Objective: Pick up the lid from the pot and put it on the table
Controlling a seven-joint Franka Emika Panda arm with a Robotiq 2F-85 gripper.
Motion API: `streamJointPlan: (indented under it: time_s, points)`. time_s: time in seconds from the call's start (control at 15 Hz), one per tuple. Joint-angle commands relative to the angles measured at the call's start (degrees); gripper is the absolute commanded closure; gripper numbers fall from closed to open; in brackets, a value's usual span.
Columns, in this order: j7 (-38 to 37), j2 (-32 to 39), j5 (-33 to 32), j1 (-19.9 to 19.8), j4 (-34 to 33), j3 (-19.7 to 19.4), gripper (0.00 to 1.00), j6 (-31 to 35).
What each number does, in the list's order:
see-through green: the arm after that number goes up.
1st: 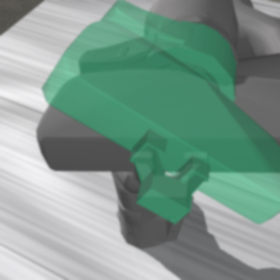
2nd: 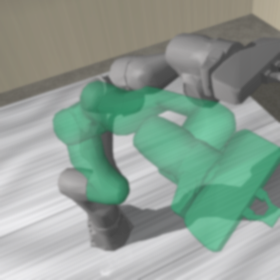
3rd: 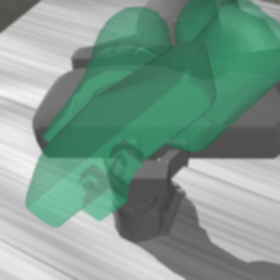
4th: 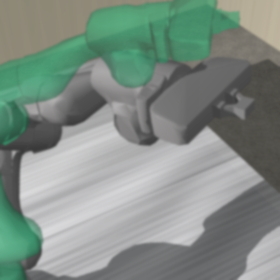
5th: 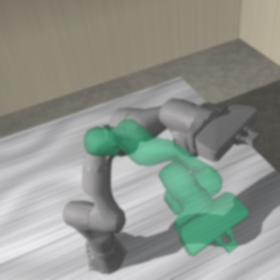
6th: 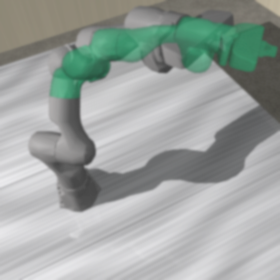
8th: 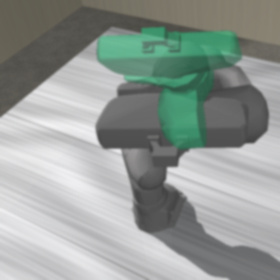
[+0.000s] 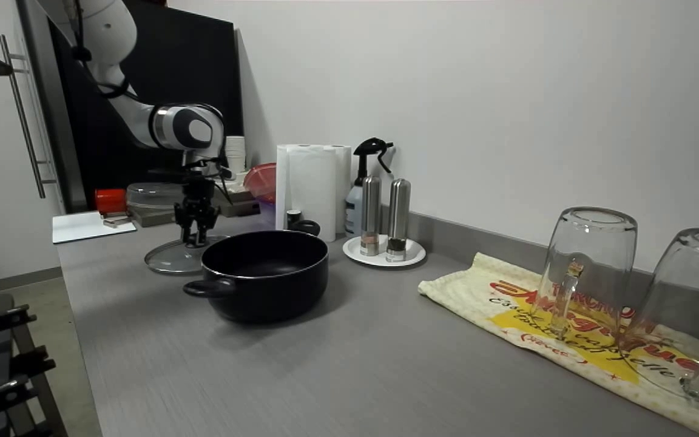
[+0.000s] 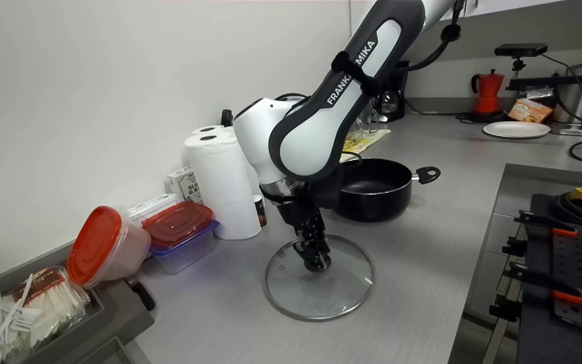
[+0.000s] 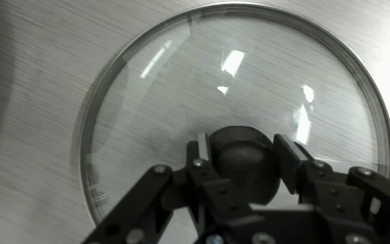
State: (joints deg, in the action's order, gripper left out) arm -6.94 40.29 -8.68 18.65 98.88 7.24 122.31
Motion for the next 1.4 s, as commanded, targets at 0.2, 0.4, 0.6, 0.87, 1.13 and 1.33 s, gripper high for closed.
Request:
streamJointPlan:
  time_s: [0.2,0.4,0.6,0.87,1.13,1.33]
  points:
    - [0.11,0.17,0.02,-0.27,-0.38,-0.14,0.51,-0.51]
    - [0.11,0.17,0.02,-0.26,-0.41,-0.15,0.51,-0.56]
    - [0.11,0.18,0.02,-0.26,-0.41,-0.15,0.51,-0.57]
    - [0.11,0.18,0.02,-0.26,-0.41,-0.15,0.51,-0.57]
    - [-0.26,0.22,0.08,-0.36,-0.17,-0.25,0.37,-0.44]
    - [-0.47,0.22,0.06,-0.47,-0.11,-0.48,0.19,-0.43]
